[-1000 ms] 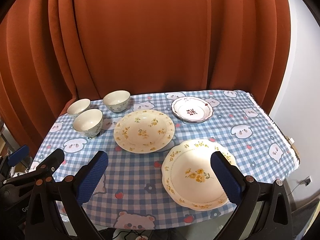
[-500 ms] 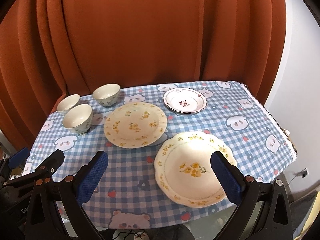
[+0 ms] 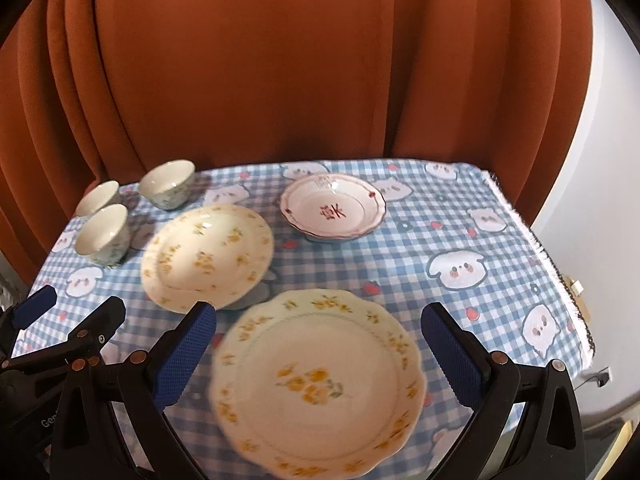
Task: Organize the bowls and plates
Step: 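Move both tools to the deep yellow-floral plate and grip its rim, then lift the deep yellow-floral plate with both tools and carry it toward the table edge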
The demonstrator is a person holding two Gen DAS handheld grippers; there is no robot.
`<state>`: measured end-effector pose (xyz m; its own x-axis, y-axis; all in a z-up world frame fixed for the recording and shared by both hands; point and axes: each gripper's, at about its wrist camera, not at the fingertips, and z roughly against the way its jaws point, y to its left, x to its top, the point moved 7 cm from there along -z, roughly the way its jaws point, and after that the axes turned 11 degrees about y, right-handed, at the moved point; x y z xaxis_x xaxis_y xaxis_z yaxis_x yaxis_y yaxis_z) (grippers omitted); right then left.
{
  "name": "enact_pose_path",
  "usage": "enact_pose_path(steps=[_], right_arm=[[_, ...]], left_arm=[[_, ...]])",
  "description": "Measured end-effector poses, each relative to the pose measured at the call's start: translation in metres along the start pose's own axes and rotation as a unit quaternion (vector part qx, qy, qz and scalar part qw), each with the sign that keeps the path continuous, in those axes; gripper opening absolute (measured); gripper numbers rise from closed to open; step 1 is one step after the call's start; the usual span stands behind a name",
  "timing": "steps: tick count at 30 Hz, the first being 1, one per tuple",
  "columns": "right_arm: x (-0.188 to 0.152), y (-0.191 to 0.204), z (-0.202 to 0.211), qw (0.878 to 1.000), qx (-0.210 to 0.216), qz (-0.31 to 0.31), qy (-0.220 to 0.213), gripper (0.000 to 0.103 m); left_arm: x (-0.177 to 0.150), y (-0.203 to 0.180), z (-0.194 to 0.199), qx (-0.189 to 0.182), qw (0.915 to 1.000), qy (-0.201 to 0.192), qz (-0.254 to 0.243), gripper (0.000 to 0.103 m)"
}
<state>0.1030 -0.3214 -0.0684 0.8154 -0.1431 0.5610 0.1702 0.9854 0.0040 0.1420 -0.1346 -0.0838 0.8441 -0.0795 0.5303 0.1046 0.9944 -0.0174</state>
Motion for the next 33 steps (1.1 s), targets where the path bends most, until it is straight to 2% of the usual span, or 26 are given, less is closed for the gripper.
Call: enact_pose_path(steps=[11,17,26,29,33], right_arm=[[-0.009,-0.042,-0.070,0.997,0.016,0.019,0.069,0.101],[-0.026,-0.051,-0.109,0.991,0.035,0.033,0.122,0.091],[-0.046,-0.057,-0.139,0.982,0.067,0.045,0.173,0.084],[-0.048,-0.054,-0.143,0.979,0.082,0.053,0.179,0.078],[-0.049,-0.053,-0.146,0.977,0.084,0.062,0.185,0.076]], left_arm=[[-0.020,-0.048,-0.061,0.002,0.9972,0.073,0.016,0.086],[-0.038,-0.067,-0.092,0.004,0.9928,0.118,0.019,0.076],[-0.058,-0.080,-0.112,0.011,0.9869,0.158,0.032,0.070],[-0.062,-0.081,-0.114,0.014,0.9854,0.166,0.036,0.069],[-0.064,-0.081,-0.114,0.026,0.9845,0.169,0.038,0.069]])
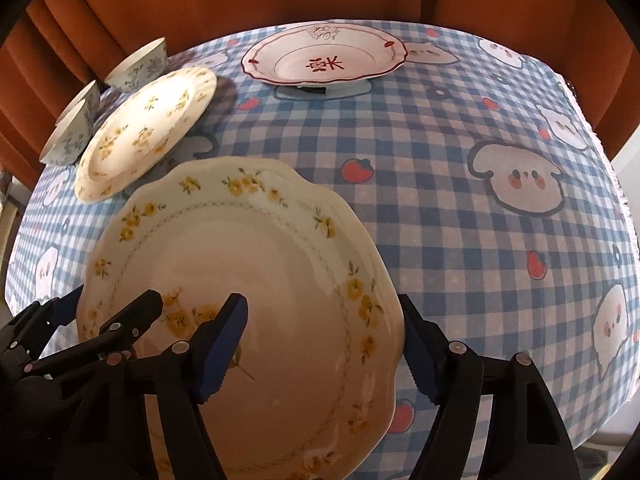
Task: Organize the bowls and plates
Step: 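Lift the deep yellow-floral plate with both tools and carry it toward the table edge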
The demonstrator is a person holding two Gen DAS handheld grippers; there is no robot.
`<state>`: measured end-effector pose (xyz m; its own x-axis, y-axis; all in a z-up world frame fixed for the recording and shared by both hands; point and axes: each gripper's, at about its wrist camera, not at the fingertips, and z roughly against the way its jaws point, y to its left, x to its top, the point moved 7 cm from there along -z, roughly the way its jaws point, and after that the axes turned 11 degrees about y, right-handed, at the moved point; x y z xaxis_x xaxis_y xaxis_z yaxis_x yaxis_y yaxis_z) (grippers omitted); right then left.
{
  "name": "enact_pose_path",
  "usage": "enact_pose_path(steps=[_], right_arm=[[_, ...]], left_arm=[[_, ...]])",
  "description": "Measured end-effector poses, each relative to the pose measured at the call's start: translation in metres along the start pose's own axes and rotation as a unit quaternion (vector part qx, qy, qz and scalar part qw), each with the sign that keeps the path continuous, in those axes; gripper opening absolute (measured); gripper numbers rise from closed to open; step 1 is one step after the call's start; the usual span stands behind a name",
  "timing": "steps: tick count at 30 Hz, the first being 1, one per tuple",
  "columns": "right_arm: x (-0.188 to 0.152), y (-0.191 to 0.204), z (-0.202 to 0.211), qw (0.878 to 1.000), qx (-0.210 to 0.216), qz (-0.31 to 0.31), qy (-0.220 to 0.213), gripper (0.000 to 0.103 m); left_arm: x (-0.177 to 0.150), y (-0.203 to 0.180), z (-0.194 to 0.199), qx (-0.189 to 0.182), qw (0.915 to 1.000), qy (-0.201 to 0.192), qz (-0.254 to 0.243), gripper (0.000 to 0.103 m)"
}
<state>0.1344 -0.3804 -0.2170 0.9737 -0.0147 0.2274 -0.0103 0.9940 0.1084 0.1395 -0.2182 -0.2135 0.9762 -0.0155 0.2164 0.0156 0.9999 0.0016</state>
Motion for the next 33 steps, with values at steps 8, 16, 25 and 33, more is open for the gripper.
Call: enact_pose_path(steps=[8,16,25,33], right_arm=[[0.000,0.001,-0.011,1.000,0.004,0.012,0.028,0.073],[-0.003,0.002,-0.010,0.999,-0.009,0.007,0.044,0.073],[0.002,0.013,0.004,0.999,-0.032,-0.001,0.039,0.072],[0.003,0.046,0.021,0.998,-0.043,-0.023,0.026,0.072]], left_arm=[[0.002,0.000,-0.001,0.002,0.9999,-0.006,0.014,0.069],[-0.001,-0.001,-0.002,-0.002,0.9996,0.025,0.009,0.068],[-0.002,0.009,0.014,-0.015,0.9996,0.020,-0.009,0.069],[0.004,0.044,0.030,-0.033,0.9990,0.011,-0.028,0.069]])
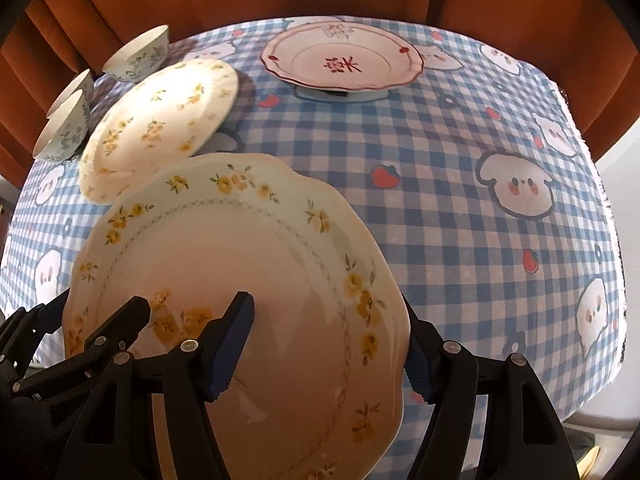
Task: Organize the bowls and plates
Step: 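Lift the deep yellow-floral plate with both tools and carry it toward the table edge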
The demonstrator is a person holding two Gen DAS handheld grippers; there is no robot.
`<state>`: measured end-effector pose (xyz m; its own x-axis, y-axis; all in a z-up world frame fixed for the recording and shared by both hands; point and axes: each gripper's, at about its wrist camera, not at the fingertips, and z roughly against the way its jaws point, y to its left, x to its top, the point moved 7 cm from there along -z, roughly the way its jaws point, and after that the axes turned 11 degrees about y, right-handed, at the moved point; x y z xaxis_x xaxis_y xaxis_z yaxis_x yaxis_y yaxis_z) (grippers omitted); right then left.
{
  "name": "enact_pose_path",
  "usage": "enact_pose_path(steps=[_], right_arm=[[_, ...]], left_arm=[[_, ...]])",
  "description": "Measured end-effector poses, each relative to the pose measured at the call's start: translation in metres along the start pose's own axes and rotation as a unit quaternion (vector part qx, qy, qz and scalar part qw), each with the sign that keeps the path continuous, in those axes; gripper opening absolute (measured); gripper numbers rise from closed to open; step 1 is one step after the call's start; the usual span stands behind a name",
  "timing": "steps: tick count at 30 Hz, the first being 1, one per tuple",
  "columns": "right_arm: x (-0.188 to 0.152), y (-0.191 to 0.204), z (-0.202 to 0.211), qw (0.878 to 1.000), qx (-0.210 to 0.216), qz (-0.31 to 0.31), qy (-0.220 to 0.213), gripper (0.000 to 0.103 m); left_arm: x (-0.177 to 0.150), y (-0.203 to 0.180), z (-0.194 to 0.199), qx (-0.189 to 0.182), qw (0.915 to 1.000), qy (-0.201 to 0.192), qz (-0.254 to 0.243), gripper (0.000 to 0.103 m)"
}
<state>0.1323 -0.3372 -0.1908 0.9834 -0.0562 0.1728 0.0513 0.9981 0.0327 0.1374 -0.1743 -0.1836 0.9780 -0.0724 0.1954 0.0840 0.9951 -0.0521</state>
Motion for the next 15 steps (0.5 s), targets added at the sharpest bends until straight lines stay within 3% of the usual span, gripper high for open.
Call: enact_pose_path(steps=[15], right_arm=[[-0.002,0.110,0.020,0.999,0.015,-0.023,-0.018,0.072]], left_arm=[[0.002,0.108,0.031,0.008,0.9997,-0.016,-0.016,0.069]])
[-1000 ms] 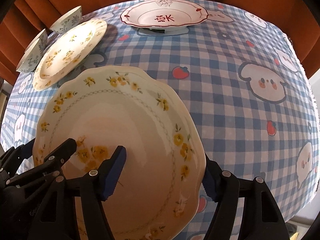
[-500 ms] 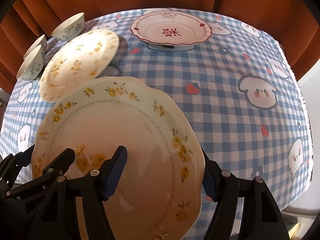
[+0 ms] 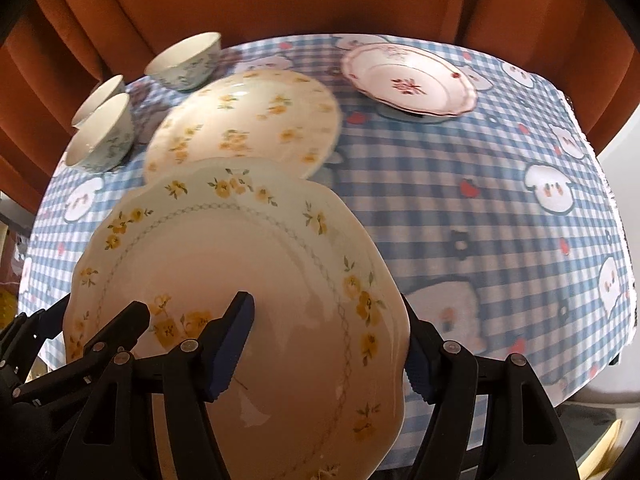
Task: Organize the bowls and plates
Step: 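Lift the deep yellow-floral plate with both tools and carry it toward the table edge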
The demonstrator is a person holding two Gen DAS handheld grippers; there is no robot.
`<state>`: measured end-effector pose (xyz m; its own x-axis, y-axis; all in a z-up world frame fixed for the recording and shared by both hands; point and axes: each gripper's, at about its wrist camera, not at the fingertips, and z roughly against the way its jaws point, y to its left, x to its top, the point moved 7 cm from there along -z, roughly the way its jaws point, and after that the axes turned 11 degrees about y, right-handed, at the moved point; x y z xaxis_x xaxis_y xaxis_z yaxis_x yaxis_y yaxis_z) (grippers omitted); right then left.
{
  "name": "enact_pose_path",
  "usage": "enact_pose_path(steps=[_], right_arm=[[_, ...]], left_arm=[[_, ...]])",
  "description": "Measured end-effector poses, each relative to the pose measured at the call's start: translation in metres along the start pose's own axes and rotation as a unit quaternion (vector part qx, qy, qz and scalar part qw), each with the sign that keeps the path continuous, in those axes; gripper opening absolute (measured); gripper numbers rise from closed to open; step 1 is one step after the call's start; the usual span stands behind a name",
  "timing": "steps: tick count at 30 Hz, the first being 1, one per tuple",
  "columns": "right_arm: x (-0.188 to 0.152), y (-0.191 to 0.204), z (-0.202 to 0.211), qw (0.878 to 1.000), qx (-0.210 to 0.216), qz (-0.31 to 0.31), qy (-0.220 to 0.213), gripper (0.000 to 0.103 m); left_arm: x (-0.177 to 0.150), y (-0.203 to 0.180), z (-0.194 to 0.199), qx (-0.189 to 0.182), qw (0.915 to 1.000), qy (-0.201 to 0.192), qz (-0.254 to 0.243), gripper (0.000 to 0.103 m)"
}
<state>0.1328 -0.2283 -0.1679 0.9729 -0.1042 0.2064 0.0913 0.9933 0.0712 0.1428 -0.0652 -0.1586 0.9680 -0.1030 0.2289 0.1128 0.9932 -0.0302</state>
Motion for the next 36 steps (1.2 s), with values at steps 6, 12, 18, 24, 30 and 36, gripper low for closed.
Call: enact_pose_path(steps=[6,12,18,24,30,36], right_arm=[[-0.004,0.047,-0.003,1.000,0.005,-0.006,-0.005,0.072],[-0.009,0.092,-0.010,1.000,0.011,-0.010,-0.009,0.072],[-0.013,0.128,-0.024,1.000,0.012,-0.010,0.006,0.072],[-0.016,0.147,-0.039,0.999,0.002,-0.018,0.026,0.071],[-0.014,0.156,-0.053,0.999,-0.009,-0.020,0.046,0.071],[-0.005,0.156,-0.064,0.998,-0.016,-0.031,0.060,0.071]], left_arm=[[-0.003,0.043,0.003,0.007,0.9999,-0.006,-0.007,0.069],[-0.009,0.091,-0.002,0.012,0.9999,-0.001,-0.008,0.069],[-0.018,0.122,-0.014,0.013,0.9998,0.017,-0.007,0.069],[-0.027,0.138,-0.033,0.010,0.9986,0.051,-0.014,0.069],[-0.023,0.149,-0.048,0.002,0.9976,0.068,-0.013,0.069],[-0.012,0.146,-0.055,-0.001,0.9980,0.061,-0.019,0.071]])
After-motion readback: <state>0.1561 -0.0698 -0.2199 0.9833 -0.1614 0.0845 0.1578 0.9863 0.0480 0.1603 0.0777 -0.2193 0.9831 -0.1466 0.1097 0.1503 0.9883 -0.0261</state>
